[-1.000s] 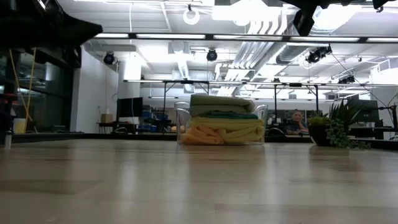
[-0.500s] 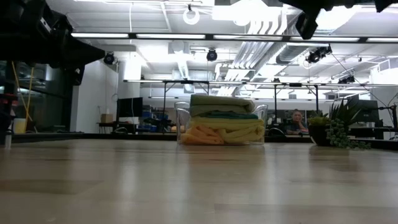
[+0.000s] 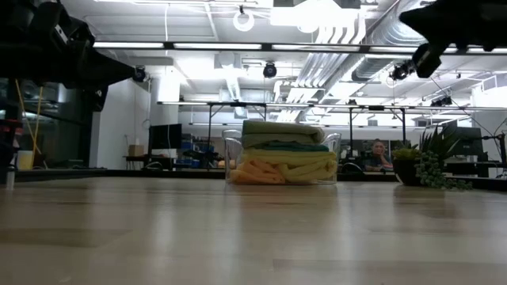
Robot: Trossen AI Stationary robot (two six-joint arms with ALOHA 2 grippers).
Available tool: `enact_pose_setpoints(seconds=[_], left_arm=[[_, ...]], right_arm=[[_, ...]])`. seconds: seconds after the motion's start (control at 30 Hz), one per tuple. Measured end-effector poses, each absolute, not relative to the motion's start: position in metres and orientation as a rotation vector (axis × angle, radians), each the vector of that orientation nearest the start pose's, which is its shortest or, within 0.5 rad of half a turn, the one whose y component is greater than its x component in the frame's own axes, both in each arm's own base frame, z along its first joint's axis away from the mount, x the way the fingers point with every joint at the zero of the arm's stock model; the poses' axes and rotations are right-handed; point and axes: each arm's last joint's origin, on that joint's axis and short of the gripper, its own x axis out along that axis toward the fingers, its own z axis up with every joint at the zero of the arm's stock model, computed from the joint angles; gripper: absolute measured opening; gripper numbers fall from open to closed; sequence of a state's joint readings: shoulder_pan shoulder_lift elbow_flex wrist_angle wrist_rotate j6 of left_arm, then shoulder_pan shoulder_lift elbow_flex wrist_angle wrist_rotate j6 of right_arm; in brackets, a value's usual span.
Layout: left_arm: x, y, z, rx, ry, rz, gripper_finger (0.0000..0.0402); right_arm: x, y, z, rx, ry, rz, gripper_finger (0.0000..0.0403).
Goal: Fold microfiber towels
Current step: Return to Home Position
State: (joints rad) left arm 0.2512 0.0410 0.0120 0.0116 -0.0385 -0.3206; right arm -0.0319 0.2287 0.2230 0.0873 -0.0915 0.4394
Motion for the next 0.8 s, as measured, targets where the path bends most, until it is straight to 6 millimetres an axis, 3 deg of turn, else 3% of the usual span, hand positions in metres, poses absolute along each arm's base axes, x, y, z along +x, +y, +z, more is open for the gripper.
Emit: enact_pose_setpoints(seconds=[0.27, 0.6, 0.8], left_arm=[[0.096, 0.026, 0.165, -0.319, -0.029, 0.293, 0.0000], [0.096, 0.026, 0.166, -0.320, -0.031, 0.291, 0.0002], [0.096, 0.026, 0.166, -0.319, -0.030, 0.291, 0.0003]], right_arm=[[0.088, 0.000, 0.208, 0.368, -0.188, 0.110, 0.0000], [0.095, 0.000, 0.182, 0.258, -0.111, 0.104, 0.0000], [0.098, -0.002, 0.168, 0.244, -0.012, -0.007, 0.0000]])
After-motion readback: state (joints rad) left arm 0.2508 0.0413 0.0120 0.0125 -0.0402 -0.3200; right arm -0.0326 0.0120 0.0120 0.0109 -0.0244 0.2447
